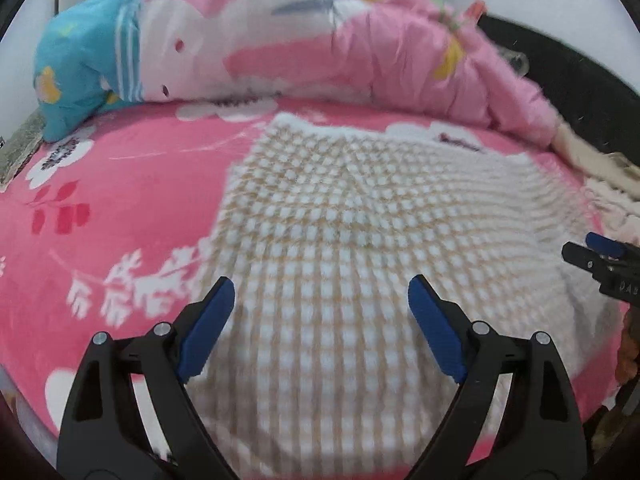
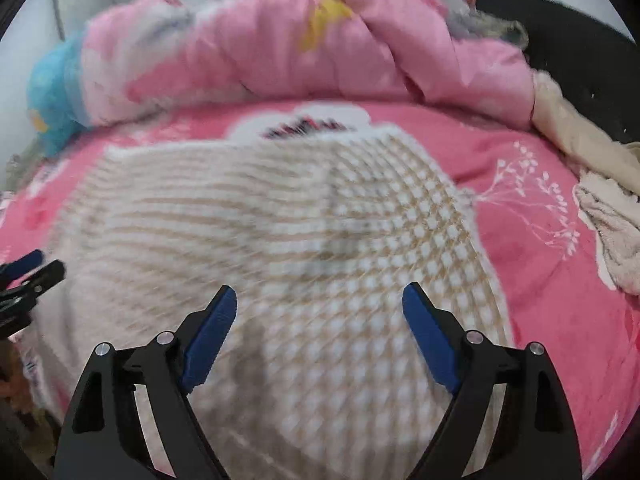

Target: Fold large clothes

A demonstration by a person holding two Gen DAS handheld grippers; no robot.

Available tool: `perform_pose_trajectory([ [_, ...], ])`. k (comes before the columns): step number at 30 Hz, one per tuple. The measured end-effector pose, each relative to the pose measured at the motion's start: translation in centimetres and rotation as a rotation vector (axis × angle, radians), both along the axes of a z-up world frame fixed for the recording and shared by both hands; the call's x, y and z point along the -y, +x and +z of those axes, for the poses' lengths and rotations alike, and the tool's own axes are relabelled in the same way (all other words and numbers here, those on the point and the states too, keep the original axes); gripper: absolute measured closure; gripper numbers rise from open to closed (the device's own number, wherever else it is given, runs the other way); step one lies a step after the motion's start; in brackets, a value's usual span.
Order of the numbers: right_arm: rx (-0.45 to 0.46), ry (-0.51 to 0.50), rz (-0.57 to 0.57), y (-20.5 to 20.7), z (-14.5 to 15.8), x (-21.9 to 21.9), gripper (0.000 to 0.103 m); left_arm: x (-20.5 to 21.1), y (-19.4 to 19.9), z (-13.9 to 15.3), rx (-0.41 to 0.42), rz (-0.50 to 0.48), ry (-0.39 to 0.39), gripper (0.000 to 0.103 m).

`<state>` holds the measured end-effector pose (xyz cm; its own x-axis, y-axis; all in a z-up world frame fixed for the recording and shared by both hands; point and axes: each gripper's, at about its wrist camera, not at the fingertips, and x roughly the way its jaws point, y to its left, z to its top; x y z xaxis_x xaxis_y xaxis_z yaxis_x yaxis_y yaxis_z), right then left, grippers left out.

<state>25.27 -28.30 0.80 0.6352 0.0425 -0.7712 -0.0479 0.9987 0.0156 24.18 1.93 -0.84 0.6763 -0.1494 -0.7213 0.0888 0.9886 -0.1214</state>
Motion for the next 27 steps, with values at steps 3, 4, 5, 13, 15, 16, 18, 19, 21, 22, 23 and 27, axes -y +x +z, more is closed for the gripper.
perform_pose_trajectory([
  [3,-0.024,-0.001,0.031,-2.6,-2.5,-0.7,0.02,0.3,-1.6,-2.4,-0.064,-0.037,-0.038,0.018],
  [4,-0.02,-0.014,0.026,-3.2,-4.0,-0.8,0.02,0.6,-2.0,-3.6,-0.071,-0.034,-0.001,0.018],
  [5,-0.005,-0.016,0.02,-3.3,-4.0,-0.8,0.02,1.0,-2.4,-4.1,-0.073,-0.035,0.028,0.018],
  [13,0.042,0.004,-0.026,-7.6,-2.0,-1.0,0.02,-0.5,-5.1,-3.5,-0.106,0.021,-0.048,0.018],
  [15,-0.067,0.004,-0.065,-7.5,-5.2,0.1,0.02,-0.9,-5.8,-4.5,-0.115,0.033,-0.052,0.018],
  [16,-0.058,0.025,-0.072,-8.1,-5.2,0.5,0.02,-0.7,-6.2,-4.1,-0.106,0.034,-0.043,0.018],
  [18,-0.033,0.011,-0.075,-9.8,-4.0,0.6,0.02,-0.4,-7.4,-2.9,-0.082,0.024,-0.042,0.018],
  [19,-0.02,-0.009,-0.076,-10.7,-3.4,0.5,0.02,-0.4,-8.3,-2.0,-0.055,0.02,-0.038,0.018],
  [21,0.002,-0.012,-0.064,-12.4,-2.4,0.3,0.019,-0.3,-10.2,-0.5,-0.007,0.021,-0.043,0.018],
  [22,0.013,-0.008,-0.063,-13.5,-1.8,0.1,0.019,-0.2,-10.4,0.2,0.01,0.017,-0.061,0.018],
  [23,0.022,-0.003,-0.061,-14.2,-1.4,0.1,0.019,-0.3,-11.4,0.9,0.032,0.01,-0.082,0.018],
  [27,0.055,0.03,-0.042,-17.4,0.7,-0.3,0.014,-0.1,-14.7,3.5,0.11,-0.02,-0.117,0.015],
])
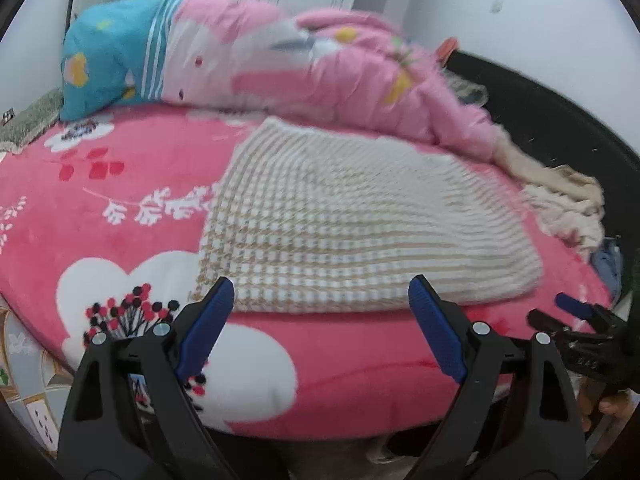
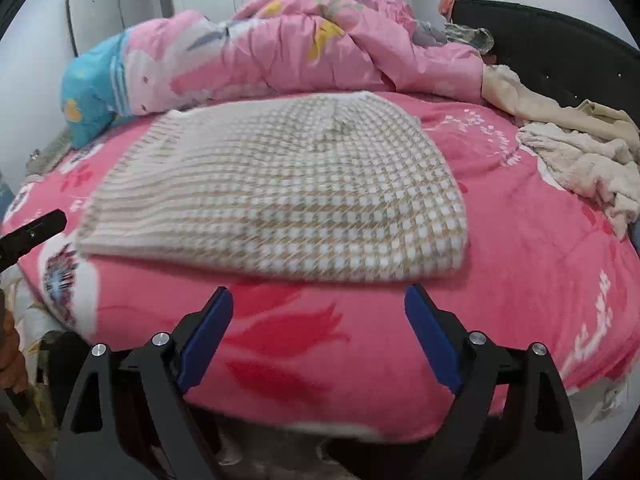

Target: Fold large clothes

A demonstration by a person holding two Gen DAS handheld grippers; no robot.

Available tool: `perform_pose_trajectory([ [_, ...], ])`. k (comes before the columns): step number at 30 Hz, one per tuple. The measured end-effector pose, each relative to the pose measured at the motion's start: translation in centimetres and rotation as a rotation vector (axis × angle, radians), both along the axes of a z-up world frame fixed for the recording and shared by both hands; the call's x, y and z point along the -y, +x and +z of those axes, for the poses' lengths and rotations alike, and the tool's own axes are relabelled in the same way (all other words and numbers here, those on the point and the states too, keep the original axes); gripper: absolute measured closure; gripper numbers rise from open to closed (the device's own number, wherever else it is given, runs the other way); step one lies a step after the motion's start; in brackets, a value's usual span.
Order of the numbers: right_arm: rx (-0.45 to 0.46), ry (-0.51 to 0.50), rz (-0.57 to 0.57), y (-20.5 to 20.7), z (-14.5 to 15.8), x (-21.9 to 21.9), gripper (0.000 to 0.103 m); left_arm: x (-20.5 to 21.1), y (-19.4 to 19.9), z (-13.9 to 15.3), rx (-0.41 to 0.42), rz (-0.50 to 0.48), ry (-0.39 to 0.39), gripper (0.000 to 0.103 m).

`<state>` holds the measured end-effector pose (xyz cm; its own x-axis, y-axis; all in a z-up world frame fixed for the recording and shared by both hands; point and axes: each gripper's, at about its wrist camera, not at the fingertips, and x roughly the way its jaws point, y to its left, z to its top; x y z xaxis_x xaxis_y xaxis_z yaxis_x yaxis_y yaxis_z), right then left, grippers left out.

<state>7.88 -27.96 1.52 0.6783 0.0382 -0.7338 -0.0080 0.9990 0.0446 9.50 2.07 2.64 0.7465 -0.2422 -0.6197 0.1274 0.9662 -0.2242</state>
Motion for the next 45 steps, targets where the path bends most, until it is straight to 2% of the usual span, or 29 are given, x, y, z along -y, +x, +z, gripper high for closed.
perform_pose_trajectory([
  [3,0.033,0.012,0.008,-2.2,2.0,-0.6,0.01,0.2,-2.6,2.4,0.064,-0.006,-0.009,0.011],
  [7,0.098,0.03,0.023,-3.7,4.6,-1.6,0.008,0.6,-4.3,4.7,0.096,0.009,0.001,0.008],
  [11,0.161,0.032,0.009,-4.7,7.0,-2.1,0.006,1.2,-5.4,6.5,0.113,0.106,0.108,0.008],
  [16,0.211,-0.068,-0.051,-5.2,8.4,-3.2,0.006,2.7,-6.1,7.8,0.124,0.186,0.27,0.008],
  [20,0.208,-0.135,-0.06,-5.4,8.7,-4.2,0.006,3.0,-6.7,8.4,0.162,0.212,0.315,0.008],
  [25,0.229,-0.184,-0.08,-5.8,9.2,-4.6,0.006,3.0,-6.9,8.5,0.164,0.204,0.294,0.008],
  [30,0.249,-0.239,-0.121,-6.1,9.2,-4.9,0.006,2.3,-6.0,7.7,0.111,0.224,0.239,0.008],
  [34,0.201,-0.194,-0.097,-5.5,8.5,-4.7,0.006,2.5,-4.9,6.6,0.061,0.221,0.258,0.008],
  [45,0.043,-0.143,-0.062,-3.0,4.2,-4.9,0.006,1.8,-1.2,2.2,-0.121,0.193,0.172,0.008],
])
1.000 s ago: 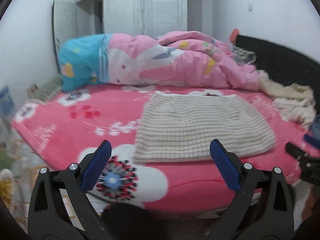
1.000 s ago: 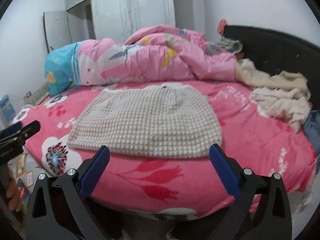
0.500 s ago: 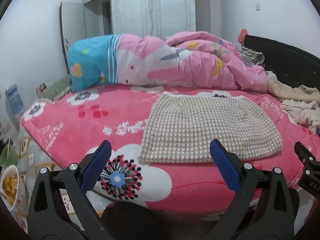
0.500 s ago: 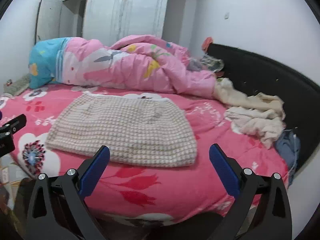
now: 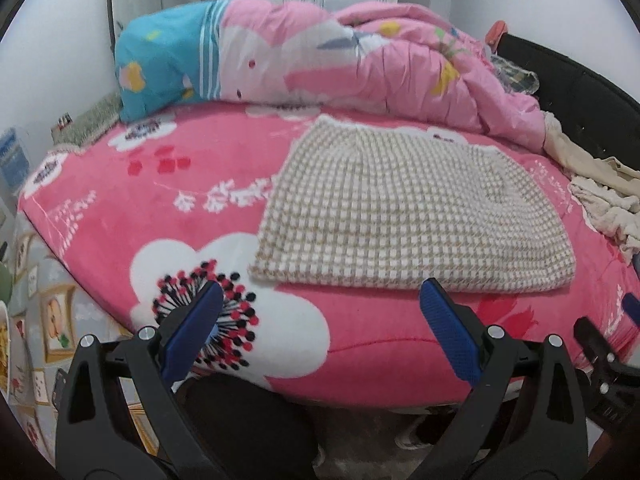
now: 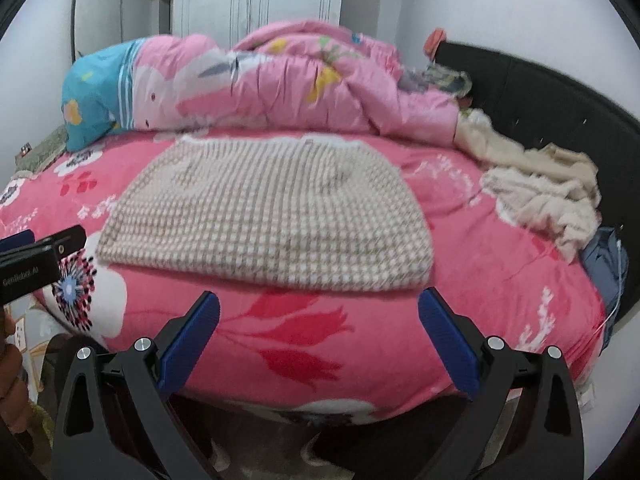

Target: Fold large clothes

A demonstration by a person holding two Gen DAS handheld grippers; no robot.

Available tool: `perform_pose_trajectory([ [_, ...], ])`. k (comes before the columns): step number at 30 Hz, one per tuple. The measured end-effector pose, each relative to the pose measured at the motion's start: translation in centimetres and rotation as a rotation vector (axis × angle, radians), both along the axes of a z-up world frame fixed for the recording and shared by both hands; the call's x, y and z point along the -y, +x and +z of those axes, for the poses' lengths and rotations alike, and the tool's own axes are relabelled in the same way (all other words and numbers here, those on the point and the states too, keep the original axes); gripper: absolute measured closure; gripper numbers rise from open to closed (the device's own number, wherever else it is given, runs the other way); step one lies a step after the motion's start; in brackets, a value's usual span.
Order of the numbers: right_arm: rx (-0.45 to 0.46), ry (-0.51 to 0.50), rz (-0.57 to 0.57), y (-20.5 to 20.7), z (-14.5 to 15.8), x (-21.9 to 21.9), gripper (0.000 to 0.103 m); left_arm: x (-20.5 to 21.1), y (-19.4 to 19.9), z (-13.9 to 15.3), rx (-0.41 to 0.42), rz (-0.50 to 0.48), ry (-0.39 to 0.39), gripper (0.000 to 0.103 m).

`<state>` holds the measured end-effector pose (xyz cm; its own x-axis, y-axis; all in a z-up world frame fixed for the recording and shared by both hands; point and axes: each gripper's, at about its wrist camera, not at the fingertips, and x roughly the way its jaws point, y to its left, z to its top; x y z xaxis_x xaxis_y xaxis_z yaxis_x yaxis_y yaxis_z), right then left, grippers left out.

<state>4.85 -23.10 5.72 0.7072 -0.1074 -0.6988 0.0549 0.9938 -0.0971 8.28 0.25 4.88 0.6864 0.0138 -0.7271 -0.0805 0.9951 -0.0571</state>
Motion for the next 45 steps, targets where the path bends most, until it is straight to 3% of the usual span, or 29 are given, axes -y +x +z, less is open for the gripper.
perform_pose_trajectory([
  [14,-0.133,0.047,0.003,1.8,-3.1,-0.1,0.006,0.6,2.0,-3.0,-0.097,-0.015,-0.007,0.008],
  [28,-0.113,0.044,-0.021,1.1,-2.4,0.9,0.006,1.5,0.9,-3.7,-0.125,-0.042,0.017,0.008],
  [45,-0.086,0.044,-0.05,0.3,-0.7,1.7,0.006,1.5,-0.4,-3.2,-0.114,-0.066,-0.024,0.008],
])
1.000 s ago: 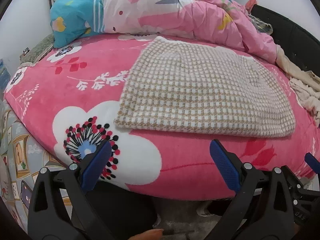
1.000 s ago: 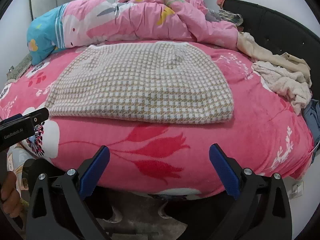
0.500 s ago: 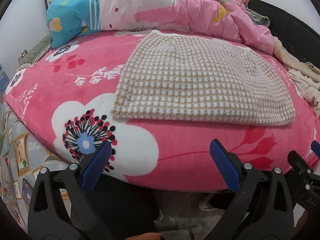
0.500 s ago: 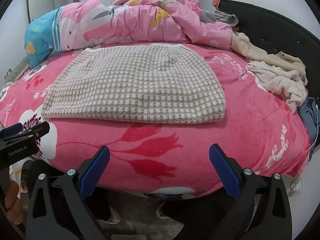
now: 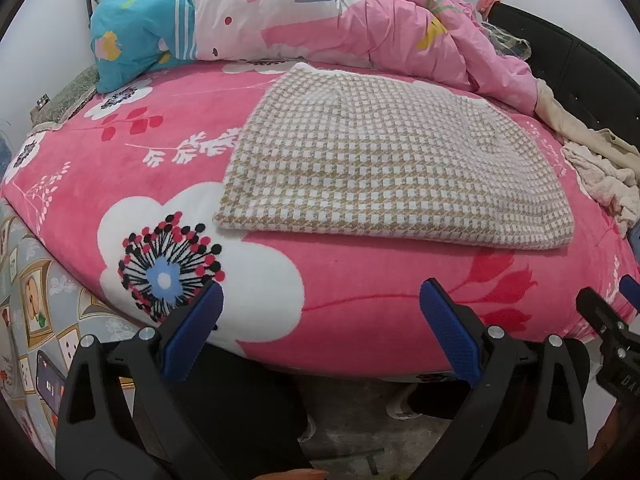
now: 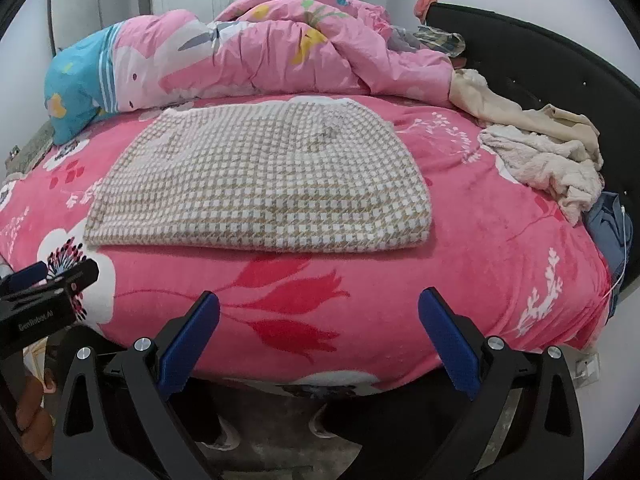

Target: Fold large clothes

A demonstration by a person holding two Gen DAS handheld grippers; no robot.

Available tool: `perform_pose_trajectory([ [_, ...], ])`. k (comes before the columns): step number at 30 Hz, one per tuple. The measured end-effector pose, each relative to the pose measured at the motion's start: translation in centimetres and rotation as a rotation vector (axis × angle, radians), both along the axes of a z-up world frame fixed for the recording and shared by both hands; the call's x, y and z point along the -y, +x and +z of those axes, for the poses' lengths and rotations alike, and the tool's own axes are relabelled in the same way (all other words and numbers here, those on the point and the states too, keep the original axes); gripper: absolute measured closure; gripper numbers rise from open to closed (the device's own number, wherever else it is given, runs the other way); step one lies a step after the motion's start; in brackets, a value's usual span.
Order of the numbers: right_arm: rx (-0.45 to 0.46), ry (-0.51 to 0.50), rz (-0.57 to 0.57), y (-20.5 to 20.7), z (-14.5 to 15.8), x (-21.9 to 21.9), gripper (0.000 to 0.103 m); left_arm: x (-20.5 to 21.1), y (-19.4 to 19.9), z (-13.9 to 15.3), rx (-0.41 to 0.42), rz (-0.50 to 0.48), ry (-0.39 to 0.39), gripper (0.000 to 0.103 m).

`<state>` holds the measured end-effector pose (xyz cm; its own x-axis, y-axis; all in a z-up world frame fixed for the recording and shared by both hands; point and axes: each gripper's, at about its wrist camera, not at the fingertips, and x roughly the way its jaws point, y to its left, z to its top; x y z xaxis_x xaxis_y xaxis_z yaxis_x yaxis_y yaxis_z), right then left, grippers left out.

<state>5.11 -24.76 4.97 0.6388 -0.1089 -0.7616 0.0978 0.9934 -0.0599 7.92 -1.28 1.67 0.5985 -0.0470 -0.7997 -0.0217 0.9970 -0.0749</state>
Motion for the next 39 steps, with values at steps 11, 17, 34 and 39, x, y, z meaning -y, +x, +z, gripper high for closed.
perform_pose_trajectory([
  [11,0.018,0.026,0.009,0.4,0.7,-0.6,0.006,0.2,0.0,0.2,0.005,-0.009,0.005,0.008],
  [17,0.016,0.029,0.014,0.6,0.6,-0.8,0.006,0.4,0.0,0.3,0.009,-0.013,0.012,0.008],
  [34,0.008,0.024,0.016,0.6,0.1,-0.9,0.006,0.8,0.0,0.3,0.01,-0.026,0.01,0.008],
  [39,0.007,0.026,0.016,0.6,0.1,-1.0,0.006,0.7,0.0,0.3,0.012,-0.026,0.01,0.008],
])
